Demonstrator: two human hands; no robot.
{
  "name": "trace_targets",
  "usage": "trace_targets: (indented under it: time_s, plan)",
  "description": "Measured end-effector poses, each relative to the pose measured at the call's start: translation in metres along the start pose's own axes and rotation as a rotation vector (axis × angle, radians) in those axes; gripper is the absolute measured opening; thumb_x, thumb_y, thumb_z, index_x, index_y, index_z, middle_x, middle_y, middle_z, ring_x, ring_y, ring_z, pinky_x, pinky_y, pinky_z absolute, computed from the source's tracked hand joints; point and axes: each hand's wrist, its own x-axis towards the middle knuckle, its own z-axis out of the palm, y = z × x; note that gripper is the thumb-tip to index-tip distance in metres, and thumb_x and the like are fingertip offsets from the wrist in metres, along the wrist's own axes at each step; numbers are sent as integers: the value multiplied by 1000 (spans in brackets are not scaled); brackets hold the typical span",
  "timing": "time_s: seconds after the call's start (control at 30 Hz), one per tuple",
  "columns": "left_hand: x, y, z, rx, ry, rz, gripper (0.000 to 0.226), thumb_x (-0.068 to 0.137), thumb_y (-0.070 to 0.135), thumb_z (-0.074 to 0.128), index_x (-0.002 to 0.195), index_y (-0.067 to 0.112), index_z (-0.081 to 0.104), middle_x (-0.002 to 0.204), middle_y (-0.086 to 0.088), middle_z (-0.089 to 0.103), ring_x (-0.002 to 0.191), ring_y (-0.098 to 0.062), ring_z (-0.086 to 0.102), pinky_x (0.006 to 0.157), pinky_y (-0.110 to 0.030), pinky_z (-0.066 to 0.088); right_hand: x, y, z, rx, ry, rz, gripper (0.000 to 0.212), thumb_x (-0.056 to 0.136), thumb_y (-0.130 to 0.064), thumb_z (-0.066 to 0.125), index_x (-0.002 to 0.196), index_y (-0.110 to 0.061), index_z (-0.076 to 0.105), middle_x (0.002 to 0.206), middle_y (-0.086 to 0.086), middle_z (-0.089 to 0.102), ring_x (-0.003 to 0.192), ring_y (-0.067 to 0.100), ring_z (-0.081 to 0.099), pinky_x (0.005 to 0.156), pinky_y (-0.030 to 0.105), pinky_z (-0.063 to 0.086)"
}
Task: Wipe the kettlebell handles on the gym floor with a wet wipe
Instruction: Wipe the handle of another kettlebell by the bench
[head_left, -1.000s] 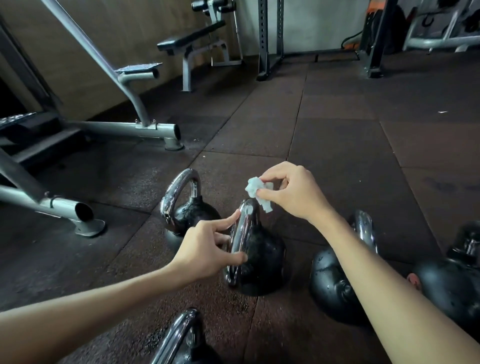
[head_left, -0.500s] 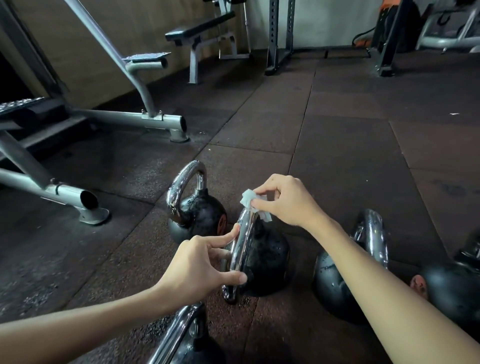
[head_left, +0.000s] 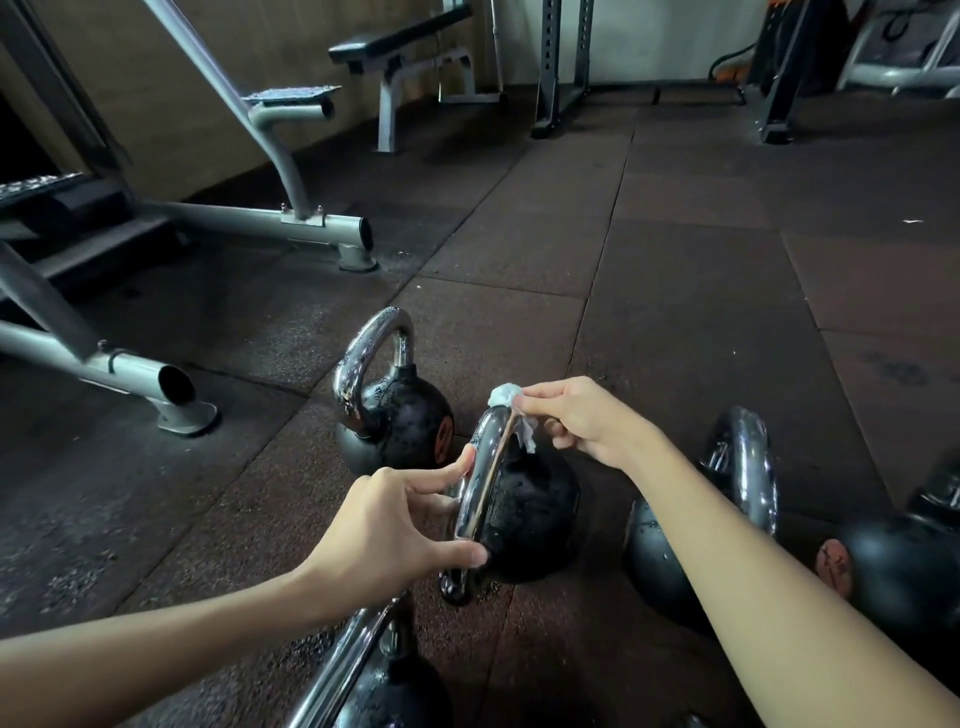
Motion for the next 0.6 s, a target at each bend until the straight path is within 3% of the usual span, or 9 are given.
trace_targets:
  time_s: [0.13, 0.33, 0.43, 0.53, 0.6]
  plan:
    - [5, 1, -2, 2, -9, -14, 91, 58, 43, 100, 134, 60, 53, 90, 32, 75, 89, 16, 67, 78, -3, 47, 0, -7, -14, -125, -61, -86, 16, 93, -20, 74, 108, -21, 82, 71, -13, 67, 59, 9, 32, 54, 23, 26]
    - [2, 5, -2, -28, -27, -34, 92, 56, 37, 101, 134, 54, 55, 88, 38, 72, 94, 20, 66, 75, 1, 43, 1, 15, -18, -197, -106, -88, 23, 86, -34, 80, 107, -25, 81, 77, 2, 67, 52, 7, 32, 47, 22, 22]
    - [2, 8, -4, -26, -25, -52, 92, 57, 37, 101, 135, 53, 55, 87, 41, 70, 82, 24, 63, 71, 2, 42, 2, 21, -18, -308, -22, -157, 21, 84, -30, 85, 103, -23, 82, 75, -11, 73, 51, -4, 49, 55, 12, 35]
    - [3, 12, -8, -26, -24, -63, 89, 61, 37, 99, 136, 53, 54, 87, 31, 75, 58, 20, 57, 66, -2, 43, 5, 28, -14, -432, 80, -173, 24, 77, -35, 89, 100, -29, 83, 88, -15, 79, 74, -10, 62, 72, 18, 43]
    - [6, 16, -10, -42, -40, -72, 85, 67, 37, 97, 137, 53, 52, 86, 27, 76, 46, 11, 46, 59, -6, 41, 6, 31, -11, -463, 203, -181, 28, 74, -36, 92, 99, -29, 83, 91, -16, 78, 83, -10, 62, 69, 9, 42]
